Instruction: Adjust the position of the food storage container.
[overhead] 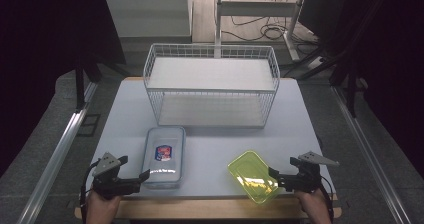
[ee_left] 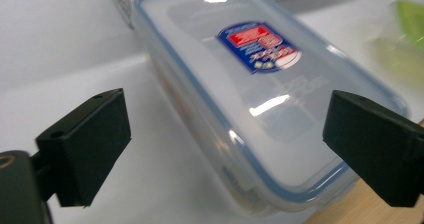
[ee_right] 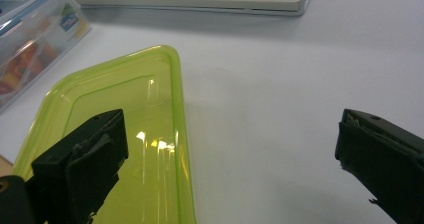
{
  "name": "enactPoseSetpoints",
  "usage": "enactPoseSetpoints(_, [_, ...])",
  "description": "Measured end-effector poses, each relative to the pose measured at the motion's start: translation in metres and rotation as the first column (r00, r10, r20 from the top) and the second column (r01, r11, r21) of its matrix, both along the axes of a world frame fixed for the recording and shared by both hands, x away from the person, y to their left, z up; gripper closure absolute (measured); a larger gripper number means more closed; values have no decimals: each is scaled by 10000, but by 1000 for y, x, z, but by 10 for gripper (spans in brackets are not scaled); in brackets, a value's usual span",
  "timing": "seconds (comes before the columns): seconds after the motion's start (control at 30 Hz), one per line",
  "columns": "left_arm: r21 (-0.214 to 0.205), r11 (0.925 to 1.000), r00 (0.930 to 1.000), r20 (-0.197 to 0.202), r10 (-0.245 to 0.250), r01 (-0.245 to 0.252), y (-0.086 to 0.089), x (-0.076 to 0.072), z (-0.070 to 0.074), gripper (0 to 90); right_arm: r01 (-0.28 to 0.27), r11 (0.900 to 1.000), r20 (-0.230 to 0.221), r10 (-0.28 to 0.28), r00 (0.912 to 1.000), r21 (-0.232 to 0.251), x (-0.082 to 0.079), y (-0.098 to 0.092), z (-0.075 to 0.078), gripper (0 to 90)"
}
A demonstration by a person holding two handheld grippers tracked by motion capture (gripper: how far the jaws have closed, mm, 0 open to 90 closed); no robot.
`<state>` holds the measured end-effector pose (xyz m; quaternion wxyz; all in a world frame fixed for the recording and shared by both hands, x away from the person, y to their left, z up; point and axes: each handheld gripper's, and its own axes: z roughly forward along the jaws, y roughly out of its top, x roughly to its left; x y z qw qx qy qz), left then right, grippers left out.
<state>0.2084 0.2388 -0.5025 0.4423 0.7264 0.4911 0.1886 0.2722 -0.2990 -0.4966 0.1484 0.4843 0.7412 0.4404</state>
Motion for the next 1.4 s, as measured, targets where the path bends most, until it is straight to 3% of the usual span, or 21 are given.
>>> enactPoseSetpoints(0.07, [-10, 10000, 10000, 2, -16, 16, 0, 0, -1, 37, 113, 9999, -22, -113, 9999, -112, 0, 0, 0, 3])
enactPoseSetpoints(0.1, [67, 10000, 10000, 62, 3, -3, 0, 0, -2, 38, 259, 9987, 111, -254, 9996, -436, 1, 2, -1, 3])
enactPoseSetpoints(0.13, [433, 9990, 9994, 319, 100, -113, -2, 0, -3, 39, 243, 9979, 167, -234, 9996, -605, 2, 2, -1, 2])
enactPoseSetpoints(0.23, [527, 9984, 9987, 482, 157, -182, -1, -1, -3, 43, 197, 9956, 173, -182, 9997, -916, 2, 4, -1, 2])
enactPoseSetpoints(0.37, [561, 9984, 9965, 839, 52, -100, -2, -2, -3, 40, -302, 9936, -85, 294, 9995, -1087, 0, 8, 3, 0])
enactPoseSetpoints(0.47, [660, 9978, 9963, 853, 45, -102, -2, -1, -3, 36, -673, 9919, -99, 667, 9977, -1078, -1, 9, 4, 1])
enactPoseSetpoints(0.6, [598, 9981, 9955, 940, 70, -126, -2, -2, -2, 34, -1007, 9852, -118, 1000, 9949, -1386, -3, 17, 11, 106])
enactPoseSetpoints(0.67, [647, 9978, 9952, 976, 95, -159, -2, -2, -3, 35, -1149, 9818, -19, 1159, 9933, -1511, -7, 24, 16, 261])
enactPoseSetpoints(0.7, [647, 9978, 9952, 976, 95, -159, -2, -2, -3, 38, -1149, 9818, -19, 1159, 9933, -1511, -7, 24, 16, 261])
enactPoseSetpoints(0.73, [686, 9975, 9952, 978, 75, -142, -2, -1, -3, 38, -1457, 9797, 149, 1492, 9887, -1379, -11, 29, 21, 358])
enactPoseSetpoints(0.77, [686, 9975, 9952, 978, 75, -142, -2, -1, -3, 38, -1457, 9797, 149, 1492, 9887, -1379, -11, 29, 21, 358])
enactPoseSetpoints(0.87, [776, 9969, 9947, 1024, 48, -128, -3, -2, -3, 39, -2161, 9663, 274, 2219, 9747, -1399, -18, 40, 29, 548])
enactPoseSetpoints(1.0, [780, 9969, 9938, 1116, 33, -120, -3, -2, -3, 39, -2858, 9464, 196, 2919, 9562, -1507, -26, 54, 32, 713])
enactPoseSetpoints(1.03, [780, 9969, 9938, 1116, 33, -120, -3, -2, -3, 39, -2858, 9464, 196, 2919, 9562, -1507, -26, 54, 32, 713])
enactPoseSetpoints(1.1, [738, 9972, 9938, 1110, 40, -123, -2, -2, -3, 39, -3309, 9313, 106, 3363, 9417, -1522, -32, 67, 32, 827])
enactPoseSetpoints(1.13, [723, 9973, 9938, 1111, 44, -125, -2, -2, -3, 39, -3309, 9313, 106, 3363, 9417, -1522, -32, 67, 32, 827])
enactPoseSetpoints(1.2, [712, 9974, 9939, 1098, 43, -121, -2, -2, -3, 39, -3682, 9174, -1, 3725, 9280, -1508, -36, 76, 31, 886])
enactPoseSetpoints(1.23, [716, 9974, 9940, 1093, 46, -125, -2, -2, -3, 38, -3682, 9174, -1, 3725, 9280, -1508, -36, 76, 31, 886])
enactPoseSetpoints(1.3, [689, 9975, 9938, 1107, 46, -123, -2, -2, -3, 38, -4065, 9009, -179, 4087, 9125, -1524, -39, 84, 29, 894])
enactPoseSetpoints(1.37, [684, 9976, 9938, 1112, 50, -127, -2, -2, -3, 38, -4140, 8973, -235, 4155, 9093, -1533, -40, 87, 28, 894])
enactPoseSetpoints(1.4, [676, 9976, 9937, 1122, 57, -133, -2, -2, -3, 38, -4344, 8888, -345, 4343, 9001, -1458, -42, 92, 26, 895])
